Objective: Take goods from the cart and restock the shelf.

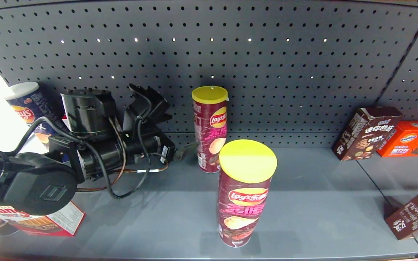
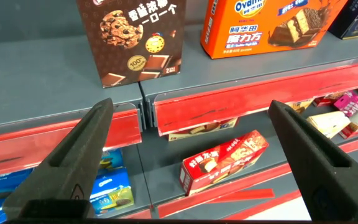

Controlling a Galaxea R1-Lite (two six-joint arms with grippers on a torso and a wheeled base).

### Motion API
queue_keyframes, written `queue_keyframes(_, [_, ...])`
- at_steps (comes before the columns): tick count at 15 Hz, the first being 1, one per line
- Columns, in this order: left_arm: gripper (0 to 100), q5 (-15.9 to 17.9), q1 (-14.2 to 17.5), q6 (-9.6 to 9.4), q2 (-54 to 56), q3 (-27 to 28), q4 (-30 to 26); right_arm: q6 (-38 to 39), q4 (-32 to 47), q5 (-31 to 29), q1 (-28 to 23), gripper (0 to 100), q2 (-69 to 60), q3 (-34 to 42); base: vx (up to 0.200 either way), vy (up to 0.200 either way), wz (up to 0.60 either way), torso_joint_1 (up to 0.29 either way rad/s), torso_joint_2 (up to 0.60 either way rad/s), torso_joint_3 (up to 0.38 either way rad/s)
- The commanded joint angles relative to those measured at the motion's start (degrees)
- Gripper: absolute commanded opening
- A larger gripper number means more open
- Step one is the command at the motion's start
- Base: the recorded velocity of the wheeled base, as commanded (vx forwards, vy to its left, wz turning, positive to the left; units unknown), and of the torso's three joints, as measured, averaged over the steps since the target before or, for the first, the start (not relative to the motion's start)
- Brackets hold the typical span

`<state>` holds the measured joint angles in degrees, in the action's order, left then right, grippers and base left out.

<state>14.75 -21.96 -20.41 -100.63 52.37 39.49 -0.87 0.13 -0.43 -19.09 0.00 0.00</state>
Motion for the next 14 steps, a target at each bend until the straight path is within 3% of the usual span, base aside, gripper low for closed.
queue_keyframes(1, [100, -1.0, 0.0, 0.10, -1.0, 1.2, 0.1, 0.0, 0.0, 0.1, 0.0, 100, 0.0, 0.0, 0.000, 0.000, 0.00, 0.000, 0.00, 0.000])
queue_keyframes(8, [100, -3.9, 0.2, 1.42, -1.8, 2.0, 1.6, 0.0, 0.0, 0.0, 0.0, 100, 0.0, 0.0, 0.000, 0.000, 0.00, 0.000, 0.00, 0.000])
queue_keyframes(14, [100, -4.3, 0.6, 2.13, -1.4, -0.3, 1.9, 0.0, 0.0, 0.0, 0.0, 100, 0.0, 0.0, 0.000, 0.000, 0.00, 0.000, 0.00, 0.000])
